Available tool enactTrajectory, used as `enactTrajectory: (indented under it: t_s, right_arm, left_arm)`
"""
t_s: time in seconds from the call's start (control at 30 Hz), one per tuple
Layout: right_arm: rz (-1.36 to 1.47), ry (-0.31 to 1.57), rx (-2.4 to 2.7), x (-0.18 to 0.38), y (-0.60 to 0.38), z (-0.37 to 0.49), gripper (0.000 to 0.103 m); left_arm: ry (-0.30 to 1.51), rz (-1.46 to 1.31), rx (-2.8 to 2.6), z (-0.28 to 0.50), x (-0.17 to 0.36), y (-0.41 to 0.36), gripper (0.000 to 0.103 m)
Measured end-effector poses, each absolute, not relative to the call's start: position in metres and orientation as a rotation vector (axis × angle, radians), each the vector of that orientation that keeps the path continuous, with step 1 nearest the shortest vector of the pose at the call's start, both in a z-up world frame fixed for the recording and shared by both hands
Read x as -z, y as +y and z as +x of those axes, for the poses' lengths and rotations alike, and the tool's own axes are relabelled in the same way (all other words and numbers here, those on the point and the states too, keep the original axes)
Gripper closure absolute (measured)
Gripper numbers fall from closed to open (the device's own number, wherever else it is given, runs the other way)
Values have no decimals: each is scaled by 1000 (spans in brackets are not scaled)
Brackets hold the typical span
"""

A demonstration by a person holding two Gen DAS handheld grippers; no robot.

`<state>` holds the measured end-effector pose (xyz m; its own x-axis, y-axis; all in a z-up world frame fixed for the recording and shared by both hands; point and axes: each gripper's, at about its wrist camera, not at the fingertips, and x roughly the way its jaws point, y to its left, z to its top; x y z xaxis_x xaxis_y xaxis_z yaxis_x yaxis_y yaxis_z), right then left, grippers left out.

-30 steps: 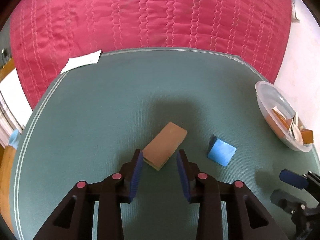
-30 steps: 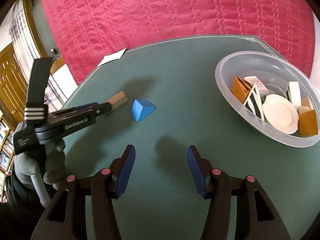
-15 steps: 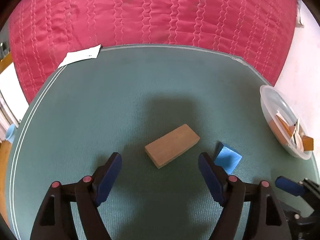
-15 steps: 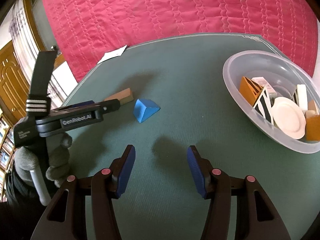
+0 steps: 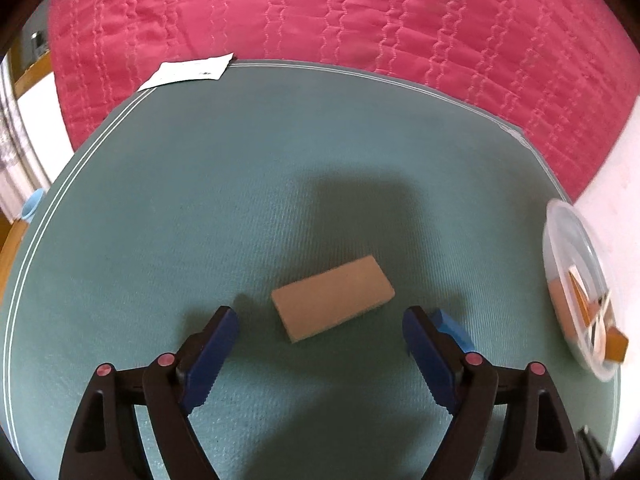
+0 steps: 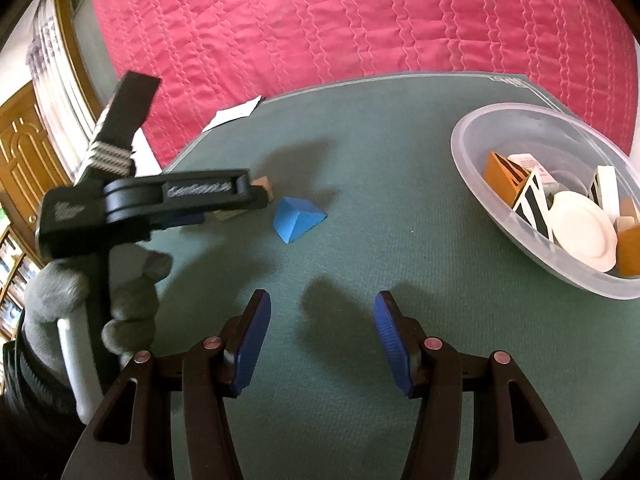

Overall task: Organize rigid objects
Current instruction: 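Lift the wooden block with the left gripper while the right moves toward the blue block, then grasp the blue block with the right gripper while the left holds the wooden block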

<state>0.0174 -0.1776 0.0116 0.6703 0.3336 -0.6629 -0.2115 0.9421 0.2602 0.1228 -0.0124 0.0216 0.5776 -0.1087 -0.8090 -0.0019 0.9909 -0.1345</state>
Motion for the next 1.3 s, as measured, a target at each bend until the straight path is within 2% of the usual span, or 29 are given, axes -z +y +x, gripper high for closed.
enactTrajectory:
  t_s: [0.27, 0.37, 0.4, 0.43, 0.83, 1.3]
  right_arm:
    - [165, 761, -319, -12, -177, 13, 48]
    - [165, 762, -318, -12, -177, 14, 48]
    - [164, 764, -318, -12, -177, 14, 48]
    - [163, 766, -318, -12, -177, 13, 48]
    - [150, 812, -325, -11, -172, 22, 48]
    - [153, 837, -350, -14, -130, 79, 48]
  left_arm:
    - [930, -103, -17, 134, -19, -22, 16]
    - [909, -60, -13, 133, -18, -24, 26]
    - [903, -53, 4, 132, -19, -25, 34]
    - [901, -45, 17, 131, -20, -25, 35]
    - [901, -36, -35, 110, -27, 5, 35]
    - [828, -80, -132, 85, -35, 51, 35]
